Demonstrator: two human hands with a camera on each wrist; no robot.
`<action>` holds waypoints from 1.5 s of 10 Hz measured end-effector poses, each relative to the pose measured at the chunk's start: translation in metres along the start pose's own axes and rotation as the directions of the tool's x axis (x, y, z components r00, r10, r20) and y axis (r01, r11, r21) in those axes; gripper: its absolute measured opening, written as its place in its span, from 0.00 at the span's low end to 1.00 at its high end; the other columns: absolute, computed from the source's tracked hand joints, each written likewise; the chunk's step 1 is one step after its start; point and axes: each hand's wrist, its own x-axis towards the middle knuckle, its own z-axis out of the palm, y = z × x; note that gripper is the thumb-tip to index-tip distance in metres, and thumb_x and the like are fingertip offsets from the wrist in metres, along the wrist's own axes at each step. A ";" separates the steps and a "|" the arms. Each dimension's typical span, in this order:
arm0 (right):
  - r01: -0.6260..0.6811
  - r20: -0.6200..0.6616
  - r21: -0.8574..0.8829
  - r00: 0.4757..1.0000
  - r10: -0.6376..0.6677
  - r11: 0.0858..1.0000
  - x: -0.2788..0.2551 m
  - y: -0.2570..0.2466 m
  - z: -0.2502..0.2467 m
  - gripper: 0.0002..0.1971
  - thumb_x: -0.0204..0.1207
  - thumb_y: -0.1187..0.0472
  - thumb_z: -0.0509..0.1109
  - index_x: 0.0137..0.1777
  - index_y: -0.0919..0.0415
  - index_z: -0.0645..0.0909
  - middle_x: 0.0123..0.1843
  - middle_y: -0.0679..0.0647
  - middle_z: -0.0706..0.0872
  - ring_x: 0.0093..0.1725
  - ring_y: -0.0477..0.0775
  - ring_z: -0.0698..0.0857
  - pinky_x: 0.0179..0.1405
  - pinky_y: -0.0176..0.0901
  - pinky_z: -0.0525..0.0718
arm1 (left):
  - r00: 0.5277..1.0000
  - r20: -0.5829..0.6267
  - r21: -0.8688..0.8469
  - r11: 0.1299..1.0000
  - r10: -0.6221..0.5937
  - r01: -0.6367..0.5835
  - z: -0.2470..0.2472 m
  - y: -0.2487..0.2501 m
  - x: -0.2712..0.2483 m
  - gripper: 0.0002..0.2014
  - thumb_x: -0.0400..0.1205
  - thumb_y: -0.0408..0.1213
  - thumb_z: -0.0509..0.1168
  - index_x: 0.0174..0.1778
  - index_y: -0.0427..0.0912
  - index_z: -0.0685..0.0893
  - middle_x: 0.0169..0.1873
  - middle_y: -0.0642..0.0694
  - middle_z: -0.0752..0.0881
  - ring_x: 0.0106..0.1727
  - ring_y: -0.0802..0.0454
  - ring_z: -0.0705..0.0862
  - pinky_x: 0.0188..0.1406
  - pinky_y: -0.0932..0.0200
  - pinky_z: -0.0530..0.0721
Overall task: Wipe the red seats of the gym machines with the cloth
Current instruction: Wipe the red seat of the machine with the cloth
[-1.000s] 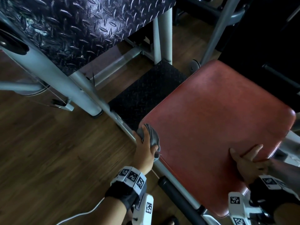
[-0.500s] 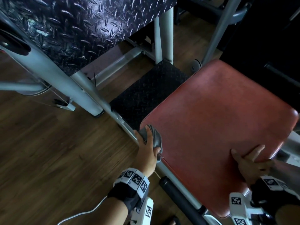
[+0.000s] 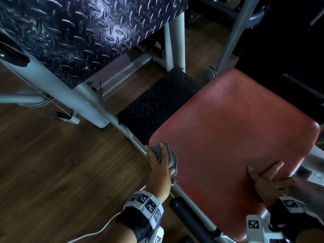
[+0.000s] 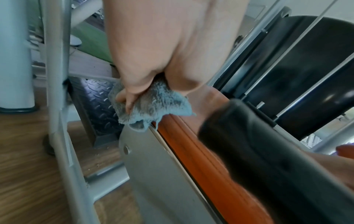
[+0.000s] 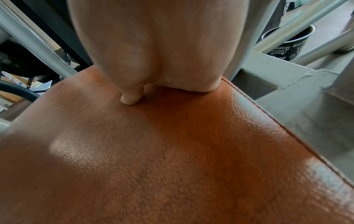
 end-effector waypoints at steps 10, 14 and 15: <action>0.060 -0.150 0.160 0.988 -0.036 0.985 0.007 0.002 0.014 0.51 0.73 0.39 0.71 0.85 0.43 0.38 0.83 0.71 0.37 0.81 0.76 0.44 0.77 0.72 0.50 | 0.857 0.473 0.852 0.141 0.205 -0.504 0.021 0.069 0.108 0.40 0.77 0.67 0.27 0.84 0.51 0.32 0.82 0.49 0.26 0.82 0.36 0.28 0.83 0.36 0.39; 0.066 -0.138 0.101 0.989 -0.052 0.993 -0.006 0.006 0.004 0.49 0.73 0.34 0.67 0.83 0.37 0.35 0.84 0.61 0.34 0.84 0.65 0.42 0.78 0.69 0.54 | 0.528 0.690 0.462 0.261 0.494 -0.848 -0.002 0.080 0.121 0.27 0.86 0.55 0.47 0.83 0.57 0.62 0.86 0.52 0.51 0.86 0.45 0.52 0.82 0.45 0.55; 0.070 -0.177 0.014 0.982 -0.066 0.997 -0.014 0.000 0.001 0.46 0.75 0.38 0.68 0.85 0.45 0.44 0.84 0.60 0.34 0.84 0.67 0.45 0.76 0.72 0.60 | 0.618 0.488 0.514 0.369 0.616 -0.775 -0.025 0.067 0.128 0.25 0.86 0.44 0.61 0.80 0.49 0.70 0.82 0.47 0.62 0.81 0.45 0.65 0.75 0.38 0.71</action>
